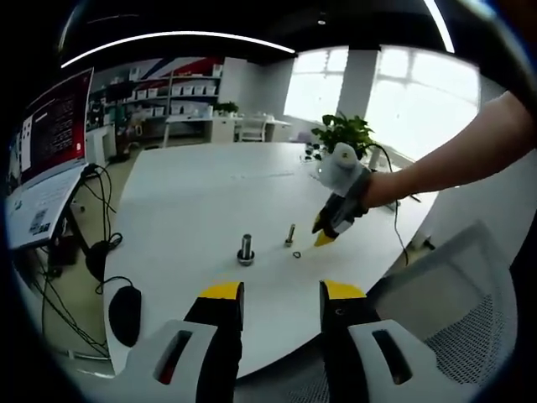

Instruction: Place the washer onto the threaded stud by aligning its center hole with the stud, sliding it down to the base, and recovering from edge contact or off-axis alignment until the washer reaches the visible bottom stop.

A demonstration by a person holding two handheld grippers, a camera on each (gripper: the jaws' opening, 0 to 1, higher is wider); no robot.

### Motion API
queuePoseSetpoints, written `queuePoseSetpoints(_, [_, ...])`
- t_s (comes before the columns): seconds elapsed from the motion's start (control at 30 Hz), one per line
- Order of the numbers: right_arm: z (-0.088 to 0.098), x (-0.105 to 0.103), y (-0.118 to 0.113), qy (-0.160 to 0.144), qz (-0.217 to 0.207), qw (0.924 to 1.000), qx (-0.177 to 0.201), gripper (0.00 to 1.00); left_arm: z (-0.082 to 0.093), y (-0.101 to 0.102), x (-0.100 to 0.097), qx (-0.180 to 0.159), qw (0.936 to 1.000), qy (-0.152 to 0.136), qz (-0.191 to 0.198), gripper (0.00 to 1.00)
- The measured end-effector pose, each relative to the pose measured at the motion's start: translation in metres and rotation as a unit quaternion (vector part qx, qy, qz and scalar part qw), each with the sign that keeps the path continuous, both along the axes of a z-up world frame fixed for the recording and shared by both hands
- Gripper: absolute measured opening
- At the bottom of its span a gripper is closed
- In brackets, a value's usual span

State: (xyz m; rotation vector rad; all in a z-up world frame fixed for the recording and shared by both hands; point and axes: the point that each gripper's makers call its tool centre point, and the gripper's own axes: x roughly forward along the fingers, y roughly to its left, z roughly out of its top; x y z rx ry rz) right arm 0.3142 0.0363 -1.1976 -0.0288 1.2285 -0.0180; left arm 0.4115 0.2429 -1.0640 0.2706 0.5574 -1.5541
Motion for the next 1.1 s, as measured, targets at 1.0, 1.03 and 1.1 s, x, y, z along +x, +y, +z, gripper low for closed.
queuePoseSetpoints(1.0, [-0.036, 0.019, 0.011, 0.008, -0.04, 0.9991, 0.012, 0.27, 0.003, 0.0, 0.004, -0.008, 0.9999, 0.002, 0.009, 0.33])
queuePoseSetpoints(1.03, [-0.036, 0.02, 0.01, 0.008, -0.04, 0.9991, 0.013, 0.27, 0.002, 0.0, 0.004, -0.008, 0.9999, 0.001, 0.008, 0.33])
queuePoseSetpoints(1.1, [-0.037, 0.02, 0.01, 0.008, -0.036, 0.9993, 0.013, 0.27, 0.002, 0.0, 0.005, -0.009, 0.9999, -0.002, 0.006, 0.33])
